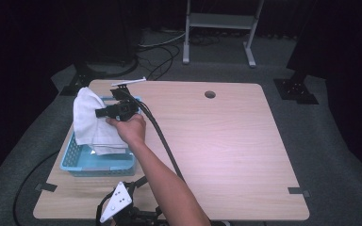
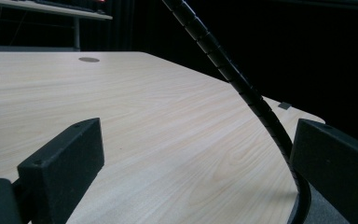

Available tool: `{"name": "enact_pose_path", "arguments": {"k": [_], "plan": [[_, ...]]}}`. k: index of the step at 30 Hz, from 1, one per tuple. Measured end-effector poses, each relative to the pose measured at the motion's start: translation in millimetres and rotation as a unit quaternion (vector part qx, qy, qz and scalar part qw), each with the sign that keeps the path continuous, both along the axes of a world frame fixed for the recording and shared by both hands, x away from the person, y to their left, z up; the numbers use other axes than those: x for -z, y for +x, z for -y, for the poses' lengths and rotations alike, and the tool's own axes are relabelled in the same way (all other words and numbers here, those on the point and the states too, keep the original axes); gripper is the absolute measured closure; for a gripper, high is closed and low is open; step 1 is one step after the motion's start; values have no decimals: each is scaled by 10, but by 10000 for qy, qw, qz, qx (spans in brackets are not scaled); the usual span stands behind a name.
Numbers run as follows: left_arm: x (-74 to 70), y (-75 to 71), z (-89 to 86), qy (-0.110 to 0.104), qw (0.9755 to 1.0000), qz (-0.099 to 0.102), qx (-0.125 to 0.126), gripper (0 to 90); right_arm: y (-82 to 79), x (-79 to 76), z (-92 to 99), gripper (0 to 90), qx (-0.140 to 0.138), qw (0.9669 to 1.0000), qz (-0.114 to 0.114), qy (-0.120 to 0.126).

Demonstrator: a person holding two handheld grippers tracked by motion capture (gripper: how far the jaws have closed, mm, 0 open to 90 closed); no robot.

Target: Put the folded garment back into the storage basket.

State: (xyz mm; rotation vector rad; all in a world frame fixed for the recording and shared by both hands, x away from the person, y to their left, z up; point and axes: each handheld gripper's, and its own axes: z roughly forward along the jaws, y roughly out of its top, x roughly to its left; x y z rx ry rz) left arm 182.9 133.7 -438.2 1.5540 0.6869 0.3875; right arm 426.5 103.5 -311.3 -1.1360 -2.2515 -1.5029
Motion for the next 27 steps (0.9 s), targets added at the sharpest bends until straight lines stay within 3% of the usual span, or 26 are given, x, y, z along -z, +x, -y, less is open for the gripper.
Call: {"name": "enact_pose_path", "arguments": {"k": [27], "plan": [[13,9,-21,-24,10000,-31,-26,25,66,276,-150,746,174,9993,-338,65]]}}
